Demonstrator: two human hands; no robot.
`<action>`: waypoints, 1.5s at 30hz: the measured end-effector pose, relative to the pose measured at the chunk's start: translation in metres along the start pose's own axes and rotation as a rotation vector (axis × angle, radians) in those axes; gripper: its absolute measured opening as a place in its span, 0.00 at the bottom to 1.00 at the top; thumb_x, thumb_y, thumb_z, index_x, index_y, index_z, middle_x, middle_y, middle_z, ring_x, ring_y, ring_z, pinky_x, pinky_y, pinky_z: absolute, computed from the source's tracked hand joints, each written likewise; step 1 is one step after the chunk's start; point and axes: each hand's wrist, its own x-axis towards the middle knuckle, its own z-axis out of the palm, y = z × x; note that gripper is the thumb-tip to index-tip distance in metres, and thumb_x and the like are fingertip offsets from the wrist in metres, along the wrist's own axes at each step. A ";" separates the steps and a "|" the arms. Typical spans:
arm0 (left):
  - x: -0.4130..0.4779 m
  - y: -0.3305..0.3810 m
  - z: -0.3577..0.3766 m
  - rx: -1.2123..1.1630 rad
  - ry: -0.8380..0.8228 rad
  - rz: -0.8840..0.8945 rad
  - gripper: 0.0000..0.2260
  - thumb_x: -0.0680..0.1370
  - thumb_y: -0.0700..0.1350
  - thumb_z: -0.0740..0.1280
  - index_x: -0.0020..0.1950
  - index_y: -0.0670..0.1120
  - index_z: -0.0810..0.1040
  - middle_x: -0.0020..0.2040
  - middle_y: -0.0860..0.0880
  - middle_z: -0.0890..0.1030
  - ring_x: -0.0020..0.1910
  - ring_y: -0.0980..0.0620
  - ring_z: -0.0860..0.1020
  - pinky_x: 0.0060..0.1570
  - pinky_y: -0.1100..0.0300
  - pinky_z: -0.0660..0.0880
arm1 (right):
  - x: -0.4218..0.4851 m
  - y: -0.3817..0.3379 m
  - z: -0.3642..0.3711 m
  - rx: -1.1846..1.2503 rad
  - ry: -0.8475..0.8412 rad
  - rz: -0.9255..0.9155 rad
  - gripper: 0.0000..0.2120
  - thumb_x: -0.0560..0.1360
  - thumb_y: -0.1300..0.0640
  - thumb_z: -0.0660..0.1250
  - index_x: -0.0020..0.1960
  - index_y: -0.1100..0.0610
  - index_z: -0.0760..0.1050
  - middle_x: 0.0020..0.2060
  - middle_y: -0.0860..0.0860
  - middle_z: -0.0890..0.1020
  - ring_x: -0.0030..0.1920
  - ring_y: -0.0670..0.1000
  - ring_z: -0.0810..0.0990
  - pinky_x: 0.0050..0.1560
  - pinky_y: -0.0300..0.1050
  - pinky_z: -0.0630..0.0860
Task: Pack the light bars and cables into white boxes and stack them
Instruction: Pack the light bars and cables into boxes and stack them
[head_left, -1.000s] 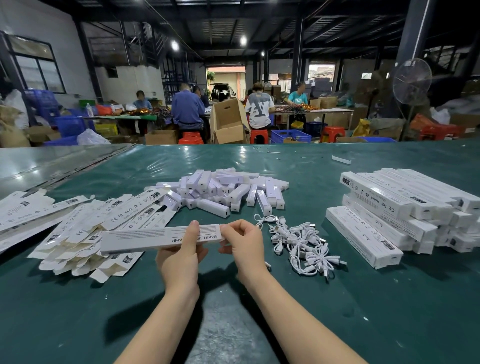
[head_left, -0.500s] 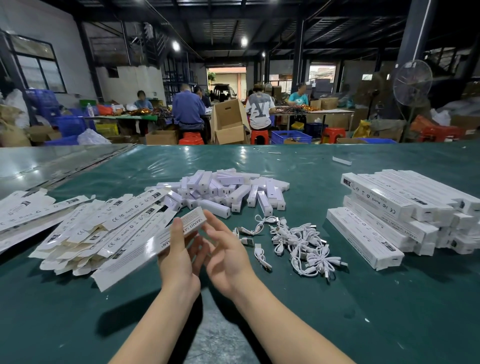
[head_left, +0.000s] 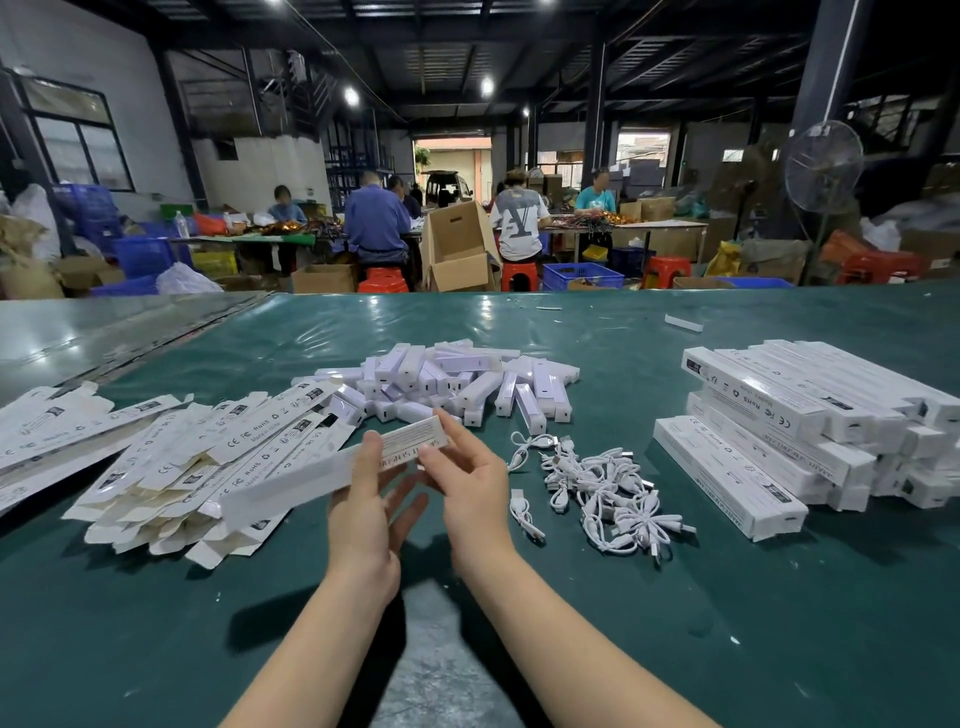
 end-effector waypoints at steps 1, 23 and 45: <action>0.001 0.004 -0.001 -0.026 0.044 0.020 0.07 0.77 0.51 0.65 0.44 0.47 0.76 0.38 0.49 0.79 0.34 0.55 0.79 0.29 0.65 0.77 | 0.002 -0.002 -0.001 0.020 0.040 -0.004 0.20 0.72 0.72 0.65 0.55 0.49 0.75 0.36 0.48 0.80 0.34 0.41 0.78 0.38 0.31 0.76; 0.004 0.003 -0.004 0.289 -0.028 -0.096 0.08 0.80 0.47 0.60 0.44 0.45 0.70 0.41 0.45 0.75 0.36 0.50 0.74 0.35 0.57 0.72 | 0.053 -0.080 -0.117 0.649 0.668 -0.055 0.05 0.74 0.71 0.63 0.42 0.64 0.70 0.39 0.58 0.78 0.37 0.52 0.80 0.33 0.37 0.80; 0.036 0.024 -0.055 2.000 0.195 0.289 0.13 0.80 0.50 0.54 0.61 0.50 0.71 0.62 0.47 0.72 0.61 0.43 0.69 0.56 0.51 0.64 | 0.019 0.015 -0.053 -1.064 -0.180 -0.275 0.10 0.73 0.62 0.62 0.46 0.56 0.82 0.26 0.39 0.71 0.36 0.48 0.70 0.40 0.40 0.66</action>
